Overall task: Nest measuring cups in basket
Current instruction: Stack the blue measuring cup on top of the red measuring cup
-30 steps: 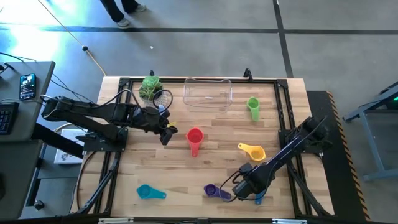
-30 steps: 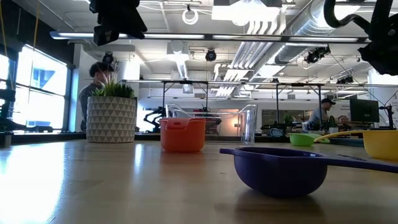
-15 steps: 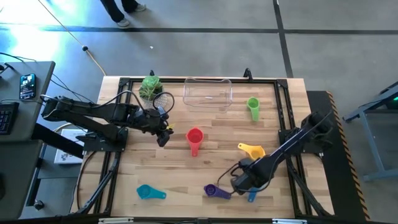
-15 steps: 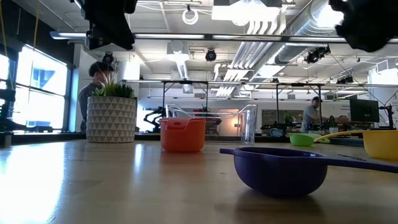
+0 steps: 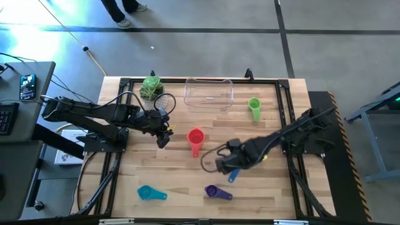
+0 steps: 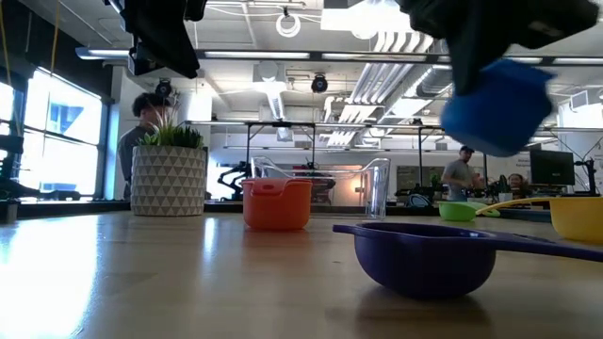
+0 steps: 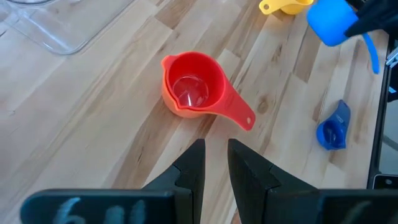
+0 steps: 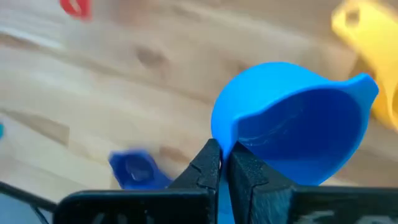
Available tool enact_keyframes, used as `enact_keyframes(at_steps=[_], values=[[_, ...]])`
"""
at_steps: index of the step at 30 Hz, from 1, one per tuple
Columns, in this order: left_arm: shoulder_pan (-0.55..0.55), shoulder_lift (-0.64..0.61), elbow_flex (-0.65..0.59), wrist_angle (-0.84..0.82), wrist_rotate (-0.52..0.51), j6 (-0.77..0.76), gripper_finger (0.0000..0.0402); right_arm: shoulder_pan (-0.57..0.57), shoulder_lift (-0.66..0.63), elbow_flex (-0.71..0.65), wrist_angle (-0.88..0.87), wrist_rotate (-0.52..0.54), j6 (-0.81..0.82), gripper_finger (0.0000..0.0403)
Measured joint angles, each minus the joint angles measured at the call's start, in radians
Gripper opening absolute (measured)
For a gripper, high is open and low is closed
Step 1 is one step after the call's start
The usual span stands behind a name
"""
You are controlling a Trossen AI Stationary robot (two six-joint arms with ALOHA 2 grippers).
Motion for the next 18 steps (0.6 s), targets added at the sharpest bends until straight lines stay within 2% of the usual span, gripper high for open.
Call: enact_keyframes(at_steps=[7, 11, 18], values=[[0.0, 0.0, 0.0, -0.002, 0.003, 0.0, 0.006, -0.128, 0.0, 0.044, 0.035, 0.074, -0.15, 0.0001], [0.001, 0.0, 0.0, -0.015, 0.051, 0.026, 0.006, -0.192, 0.0, 0.083, 0.076, 0.125, -0.257, 0.0001], [0.001, 0.0, 0.0, -0.045, 0.052, 0.051, 0.006, -0.281, 0.0, 0.132, 0.133, 0.144, -0.407, 0.0001]])
